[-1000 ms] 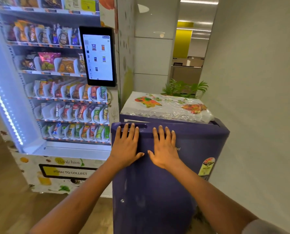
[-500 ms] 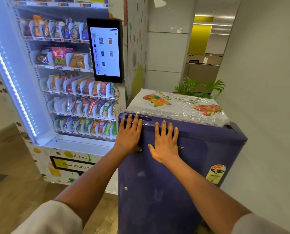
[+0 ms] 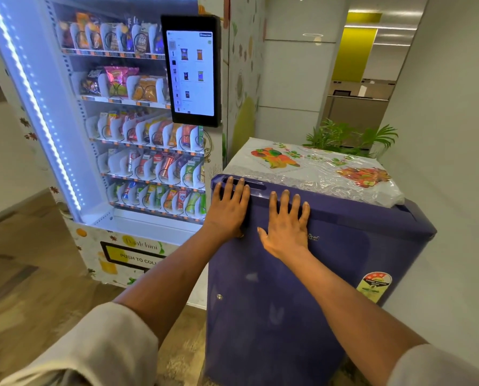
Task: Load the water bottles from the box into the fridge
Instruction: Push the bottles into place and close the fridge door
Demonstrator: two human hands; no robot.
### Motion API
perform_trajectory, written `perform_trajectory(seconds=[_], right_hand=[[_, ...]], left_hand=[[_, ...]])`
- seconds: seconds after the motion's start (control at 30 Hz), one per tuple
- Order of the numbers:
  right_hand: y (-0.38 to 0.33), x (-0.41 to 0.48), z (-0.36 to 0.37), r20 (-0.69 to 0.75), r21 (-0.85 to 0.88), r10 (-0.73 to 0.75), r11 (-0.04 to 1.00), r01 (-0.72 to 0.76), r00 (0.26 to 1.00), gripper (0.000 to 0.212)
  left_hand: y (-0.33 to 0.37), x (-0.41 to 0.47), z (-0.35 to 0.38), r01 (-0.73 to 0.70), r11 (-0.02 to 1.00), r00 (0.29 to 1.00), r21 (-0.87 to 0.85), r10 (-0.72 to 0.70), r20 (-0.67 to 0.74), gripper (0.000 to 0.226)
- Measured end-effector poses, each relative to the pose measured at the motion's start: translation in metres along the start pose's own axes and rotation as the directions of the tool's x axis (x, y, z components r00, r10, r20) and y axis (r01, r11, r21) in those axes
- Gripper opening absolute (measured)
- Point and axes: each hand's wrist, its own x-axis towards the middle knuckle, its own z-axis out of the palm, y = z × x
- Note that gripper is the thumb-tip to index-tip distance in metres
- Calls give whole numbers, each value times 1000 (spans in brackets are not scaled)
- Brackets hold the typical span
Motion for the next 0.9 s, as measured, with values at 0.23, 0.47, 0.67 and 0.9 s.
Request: perform_trajectory(seconds=[0.23, 0.47, 0.67, 0.9], right_hand=[[-11, -3, -9, 36, 47, 65, 997, -67, 997, 100], [-52, -26, -1, -39, 149, 23, 989, -17, 999, 103], [-121, -47, 3, 10, 180, -116, 977, 112, 993, 99], [-218, -65, 3, 107, 295, -321, 914, 278, 941, 90]], left_hand=[[1, -17, 0, 77, 996, 997, -54, -79, -19, 104], [-18, -63, 16, 115, 993, 993, -13, -115, -6, 109], [-69, -115, 29, 210, 977, 975, 47, -213, 63, 125], [-142, -201, 47, 346, 934, 919, 88, -357, 169, 124]])
